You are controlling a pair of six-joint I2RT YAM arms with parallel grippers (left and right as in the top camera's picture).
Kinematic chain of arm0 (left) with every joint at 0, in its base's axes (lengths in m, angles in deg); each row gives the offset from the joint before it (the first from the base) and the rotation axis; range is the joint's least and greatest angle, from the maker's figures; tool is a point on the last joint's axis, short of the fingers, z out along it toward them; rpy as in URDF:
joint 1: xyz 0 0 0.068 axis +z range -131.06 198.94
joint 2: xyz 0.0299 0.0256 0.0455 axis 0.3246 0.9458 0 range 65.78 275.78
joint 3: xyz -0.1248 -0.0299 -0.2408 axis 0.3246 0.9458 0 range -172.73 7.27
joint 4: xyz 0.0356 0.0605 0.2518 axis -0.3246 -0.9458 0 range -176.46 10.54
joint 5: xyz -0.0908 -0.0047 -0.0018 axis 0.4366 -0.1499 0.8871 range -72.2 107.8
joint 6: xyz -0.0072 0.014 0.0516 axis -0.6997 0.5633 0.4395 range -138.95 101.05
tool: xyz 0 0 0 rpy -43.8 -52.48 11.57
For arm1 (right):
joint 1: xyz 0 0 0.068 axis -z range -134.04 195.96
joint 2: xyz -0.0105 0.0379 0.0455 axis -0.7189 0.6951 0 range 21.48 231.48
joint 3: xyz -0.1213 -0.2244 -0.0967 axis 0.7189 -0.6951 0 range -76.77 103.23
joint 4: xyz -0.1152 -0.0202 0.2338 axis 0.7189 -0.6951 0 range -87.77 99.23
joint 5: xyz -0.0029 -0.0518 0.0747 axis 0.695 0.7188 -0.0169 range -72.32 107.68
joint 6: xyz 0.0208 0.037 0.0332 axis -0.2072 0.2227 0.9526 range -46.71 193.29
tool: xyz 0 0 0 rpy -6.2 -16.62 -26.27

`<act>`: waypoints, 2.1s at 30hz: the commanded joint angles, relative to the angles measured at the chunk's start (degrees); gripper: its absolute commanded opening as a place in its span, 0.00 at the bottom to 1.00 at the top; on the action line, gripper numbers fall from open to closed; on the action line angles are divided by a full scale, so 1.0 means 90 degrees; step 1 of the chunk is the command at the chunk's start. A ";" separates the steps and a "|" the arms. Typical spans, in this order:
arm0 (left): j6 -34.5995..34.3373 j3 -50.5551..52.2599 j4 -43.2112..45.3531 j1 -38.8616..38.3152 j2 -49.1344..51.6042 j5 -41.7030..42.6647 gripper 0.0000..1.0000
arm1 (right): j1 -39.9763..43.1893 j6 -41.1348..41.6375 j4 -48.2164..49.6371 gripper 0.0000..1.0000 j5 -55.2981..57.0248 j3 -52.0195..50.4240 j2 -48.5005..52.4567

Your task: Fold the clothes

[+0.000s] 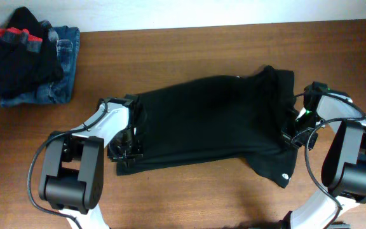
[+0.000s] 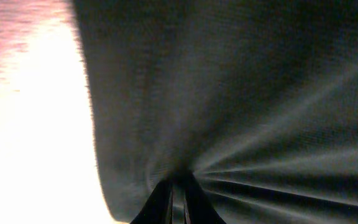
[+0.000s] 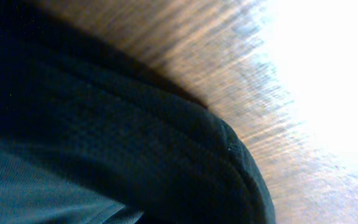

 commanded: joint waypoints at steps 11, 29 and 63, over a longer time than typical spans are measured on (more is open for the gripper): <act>-0.0233 -0.0153 -0.0049 0.0058 -0.1511 -0.0656 0.17 | 0.0134 0.0165 -0.1270 0.11 0.0933 0.1219 -0.0270; -0.0228 -0.0248 0.0908 0.0056 -0.1919 0.0257 0.79 | -0.0068 -0.0129 0.1061 0.74 -0.3262 0.1523 -0.0372; -0.0231 -0.0245 0.1042 0.0056 -0.1909 0.0255 0.99 | -0.1654 0.2353 0.2795 0.78 -0.0738 0.1518 0.0369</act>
